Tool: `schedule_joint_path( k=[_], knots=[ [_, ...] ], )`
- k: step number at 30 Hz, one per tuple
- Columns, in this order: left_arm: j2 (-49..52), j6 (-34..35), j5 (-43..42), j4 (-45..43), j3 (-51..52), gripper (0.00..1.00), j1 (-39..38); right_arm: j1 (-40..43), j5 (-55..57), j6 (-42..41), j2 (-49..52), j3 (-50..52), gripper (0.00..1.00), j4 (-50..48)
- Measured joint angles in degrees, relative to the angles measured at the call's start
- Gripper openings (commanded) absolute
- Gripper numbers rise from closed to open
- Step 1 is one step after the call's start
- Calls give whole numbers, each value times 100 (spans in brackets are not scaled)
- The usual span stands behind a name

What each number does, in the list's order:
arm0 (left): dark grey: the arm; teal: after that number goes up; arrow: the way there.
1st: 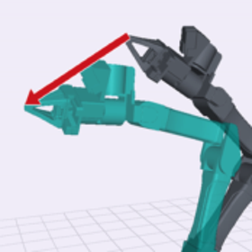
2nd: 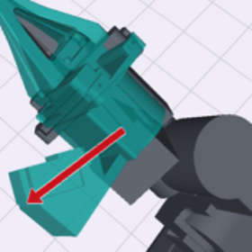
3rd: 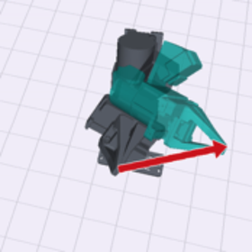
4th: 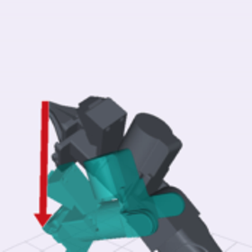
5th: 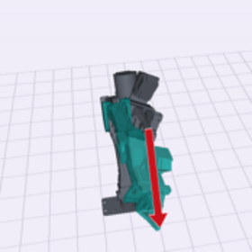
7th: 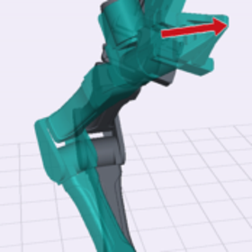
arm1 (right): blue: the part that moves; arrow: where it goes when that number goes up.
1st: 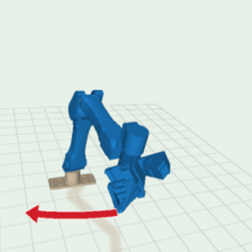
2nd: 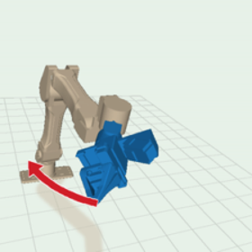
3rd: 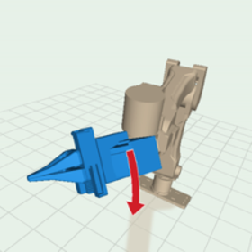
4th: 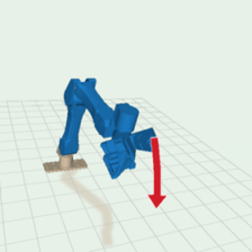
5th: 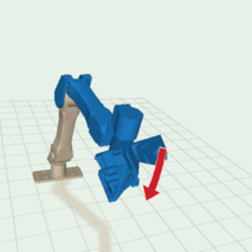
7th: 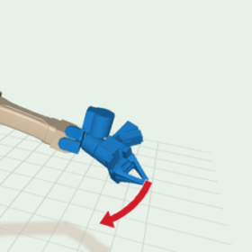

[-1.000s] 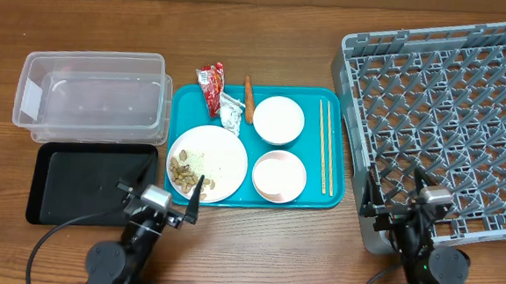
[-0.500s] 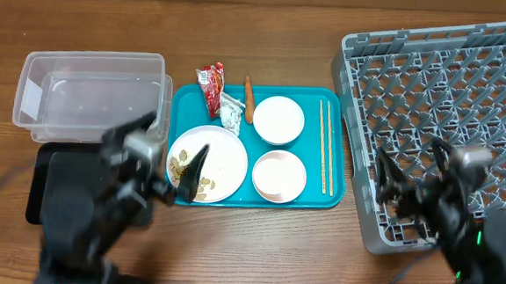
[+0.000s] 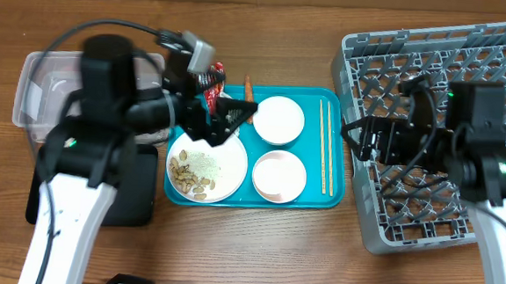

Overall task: Sort waste into correct bins and load items into the dishwasher
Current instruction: 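Reach the left gripper to the white cup on the pink dish and grasp it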

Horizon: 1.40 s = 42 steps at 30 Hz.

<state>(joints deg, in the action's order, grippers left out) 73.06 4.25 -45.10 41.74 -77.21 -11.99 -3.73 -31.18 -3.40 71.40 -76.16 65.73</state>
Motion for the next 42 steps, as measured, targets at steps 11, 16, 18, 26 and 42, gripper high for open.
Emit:
schedule_joint_path(
  k=[11,16,18,26,42],
  knots=[
    [1145,59,2771,1091,-4,86,-2107,0,-553,0,269,-13,100,-219],
    [1757,372,3412,1541,-7,81,-2122,0,-616,0,269,-13,100,-190],
    [1965,468,3545,1687,-7,77,-2094,0,-629,0,269,-13,100,-177],
    [2361,481,3727,1694,-7,62,-2103,0,-636,0,269,-13,100,-190],
    [3220,356,3545,1543,-74,4,-2103,0,-636,-2,269,-13,100,-203]
  ],
)
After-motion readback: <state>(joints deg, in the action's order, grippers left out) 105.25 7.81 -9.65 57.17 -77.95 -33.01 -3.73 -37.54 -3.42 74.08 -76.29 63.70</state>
